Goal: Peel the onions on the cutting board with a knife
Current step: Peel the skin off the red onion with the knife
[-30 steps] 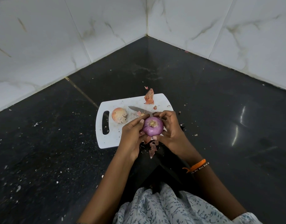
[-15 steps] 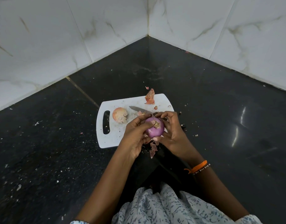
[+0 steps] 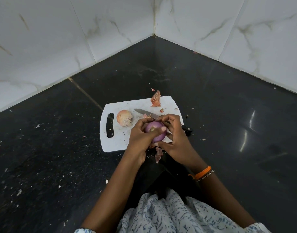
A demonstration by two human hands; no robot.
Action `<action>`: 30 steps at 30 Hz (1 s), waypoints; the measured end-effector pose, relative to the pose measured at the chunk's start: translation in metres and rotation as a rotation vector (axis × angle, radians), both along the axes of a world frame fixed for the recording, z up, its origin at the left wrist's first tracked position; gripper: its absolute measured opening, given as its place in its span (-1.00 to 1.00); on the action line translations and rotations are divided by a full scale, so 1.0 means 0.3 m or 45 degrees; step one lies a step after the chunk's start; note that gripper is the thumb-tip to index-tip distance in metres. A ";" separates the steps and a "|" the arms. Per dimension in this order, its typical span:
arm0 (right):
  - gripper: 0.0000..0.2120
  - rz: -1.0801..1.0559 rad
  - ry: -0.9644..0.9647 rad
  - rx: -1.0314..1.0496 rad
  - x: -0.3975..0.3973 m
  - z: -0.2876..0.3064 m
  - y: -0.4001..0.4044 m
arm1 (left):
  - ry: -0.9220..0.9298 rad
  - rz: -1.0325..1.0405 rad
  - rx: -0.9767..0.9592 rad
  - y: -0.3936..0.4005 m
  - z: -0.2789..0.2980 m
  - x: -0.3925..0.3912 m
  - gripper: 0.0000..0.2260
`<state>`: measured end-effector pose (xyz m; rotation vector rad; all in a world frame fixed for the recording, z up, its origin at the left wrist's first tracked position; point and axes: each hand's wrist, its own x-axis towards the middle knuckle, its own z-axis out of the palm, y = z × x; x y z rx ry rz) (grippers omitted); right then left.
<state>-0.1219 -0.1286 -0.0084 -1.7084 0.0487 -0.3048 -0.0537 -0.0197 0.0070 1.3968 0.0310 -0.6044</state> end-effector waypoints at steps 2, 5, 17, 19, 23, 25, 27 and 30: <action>-0.37 0.010 0.007 0.001 -0.003 -0.001 -0.008 | -0.014 0.000 0.026 0.003 -0.005 0.004 -0.62; -0.38 0.020 0.017 -0.007 -0.006 -0.002 -0.020 | -0.044 -0.063 0.021 0.007 -0.012 0.005 -0.76; -0.39 0.028 0.021 0.045 -0.008 -0.011 -0.038 | 0.008 -0.112 -0.066 0.023 -0.002 0.020 -0.75; -0.37 0.033 0.020 0.104 -0.008 -0.009 -0.044 | 0.075 -0.167 -0.189 0.037 0.000 0.027 -0.74; -0.37 0.061 0.000 0.194 -0.013 -0.003 -0.054 | 0.075 -0.230 -0.283 0.052 0.003 0.032 -0.75; -0.37 0.074 -0.009 0.189 -0.014 -0.002 -0.055 | 0.081 -0.201 -0.269 0.045 0.001 0.030 -0.76; -0.37 0.081 -0.019 0.168 -0.013 -0.001 -0.054 | 0.099 -0.163 -0.252 0.039 0.001 0.031 -0.78; -0.38 0.079 -0.022 0.191 -0.015 -0.003 -0.054 | 0.121 -0.136 -0.234 0.036 0.000 0.034 -0.82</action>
